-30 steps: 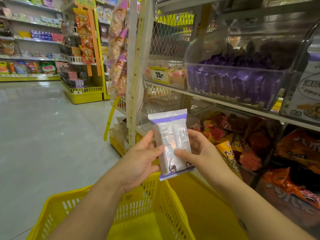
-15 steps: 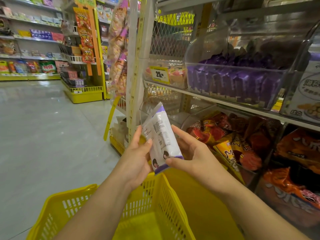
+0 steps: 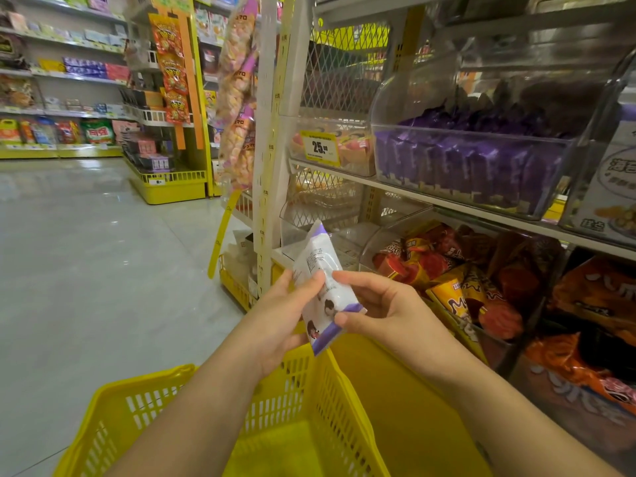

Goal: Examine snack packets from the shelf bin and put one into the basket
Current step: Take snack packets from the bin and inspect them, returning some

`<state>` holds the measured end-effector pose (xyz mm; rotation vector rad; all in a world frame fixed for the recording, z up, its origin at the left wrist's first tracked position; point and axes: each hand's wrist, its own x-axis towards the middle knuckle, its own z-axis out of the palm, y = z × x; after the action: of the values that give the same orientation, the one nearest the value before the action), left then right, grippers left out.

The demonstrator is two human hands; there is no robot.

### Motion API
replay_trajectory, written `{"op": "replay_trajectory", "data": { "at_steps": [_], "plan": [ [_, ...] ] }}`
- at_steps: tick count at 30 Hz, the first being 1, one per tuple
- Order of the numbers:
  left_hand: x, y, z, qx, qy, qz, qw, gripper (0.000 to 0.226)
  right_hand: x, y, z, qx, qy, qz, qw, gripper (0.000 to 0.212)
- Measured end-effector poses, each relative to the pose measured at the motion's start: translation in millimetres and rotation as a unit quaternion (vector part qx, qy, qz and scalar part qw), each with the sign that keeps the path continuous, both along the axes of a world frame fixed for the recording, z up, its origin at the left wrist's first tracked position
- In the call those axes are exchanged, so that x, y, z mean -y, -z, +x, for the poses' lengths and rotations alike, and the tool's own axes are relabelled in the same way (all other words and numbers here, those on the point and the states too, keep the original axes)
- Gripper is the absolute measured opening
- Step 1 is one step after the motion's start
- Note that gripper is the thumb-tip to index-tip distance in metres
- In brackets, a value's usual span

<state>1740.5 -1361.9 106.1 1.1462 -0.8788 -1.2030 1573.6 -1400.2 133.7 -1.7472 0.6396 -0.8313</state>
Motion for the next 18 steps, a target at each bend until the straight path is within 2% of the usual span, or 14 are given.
{"op": "replay_trajectory", "data": {
  "at_steps": [3,5,8,13,18],
  "plan": [
    [0.9,-0.3,-1.9,0.013,-0.013,-0.028,0.999,0.071,0.2,-2.2,-1.1,0.024,-0.004,0.006,1.0,0.045],
    [1.7,0.6,-7.0,0.041,-0.022,-0.04,0.998,0.078,0.5,-3.3,-1.1,0.034,0.016,-0.004,0.999,0.037],
    [2.4,4.0,-13.0,0.095,-0.031,-0.041,0.994,0.085,0.5,-3.5,0.4,0.008,0.05,-0.048,0.998,0.034],
    [2.8,3.6,-13.9,0.148,-0.055,-0.062,0.986,0.081,0.7,-5.6,-3.0,0.007,0.065,-0.06,0.996,0.034],
    [4.1,-7.6,-13.2,0.183,-0.035,-0.044,0.981,0.121,-1.0,-8.7,-4.3,-0.009,0.066,-0.082,0.994,0.035]
  ]
}}
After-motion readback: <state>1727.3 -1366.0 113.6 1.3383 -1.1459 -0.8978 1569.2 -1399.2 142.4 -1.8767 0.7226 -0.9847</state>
